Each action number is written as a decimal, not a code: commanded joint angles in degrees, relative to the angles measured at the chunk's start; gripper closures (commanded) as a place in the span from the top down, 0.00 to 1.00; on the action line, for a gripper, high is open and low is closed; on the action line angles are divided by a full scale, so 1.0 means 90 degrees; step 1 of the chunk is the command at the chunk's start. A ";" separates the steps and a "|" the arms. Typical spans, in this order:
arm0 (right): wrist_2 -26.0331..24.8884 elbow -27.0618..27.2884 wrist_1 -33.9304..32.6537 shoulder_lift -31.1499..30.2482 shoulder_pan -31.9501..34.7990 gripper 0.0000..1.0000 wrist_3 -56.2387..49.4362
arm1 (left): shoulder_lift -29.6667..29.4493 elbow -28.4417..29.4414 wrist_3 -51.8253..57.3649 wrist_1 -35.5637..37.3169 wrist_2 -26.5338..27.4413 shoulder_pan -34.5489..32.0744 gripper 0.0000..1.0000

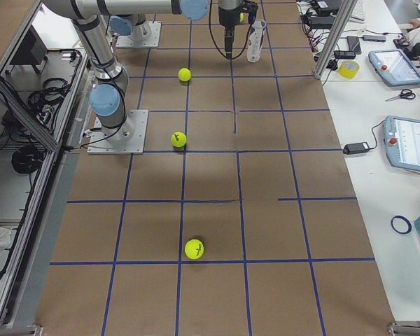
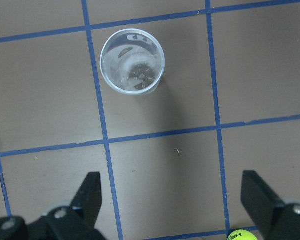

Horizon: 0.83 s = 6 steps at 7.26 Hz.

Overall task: Lift up tennis ball bucket
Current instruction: 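Open the left gripper and raise it away from the tube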

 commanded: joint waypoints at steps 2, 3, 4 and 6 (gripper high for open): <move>0.0004 0.0015 0.0036 0.0008 -0.0006 1.00 0.0010 | 0.0851 -0.0787 0.0732 0.0184 -0.0213 0.1149 1.00; 0.0004 0.0015 0.0036 -0.0011 0.0004 1.00 0.0010 | 0.0910 -0.0737 0.0783 0.0135 -0.0360 0.1388 1.00; 0.0081 0.0015 0.0036 -0.0001 0.0004 1.00 0.0000 | 0.1037 -0.0804 0.0899 -0.0029 -0.0362 0.1429 1.00; 0.0150 0.0015 0.0036 0.0018 -0.0006 1.00 0.0000 | 0.0999 -0.0776 0.0842 -0.0031 -0.0342 0.1371 1.00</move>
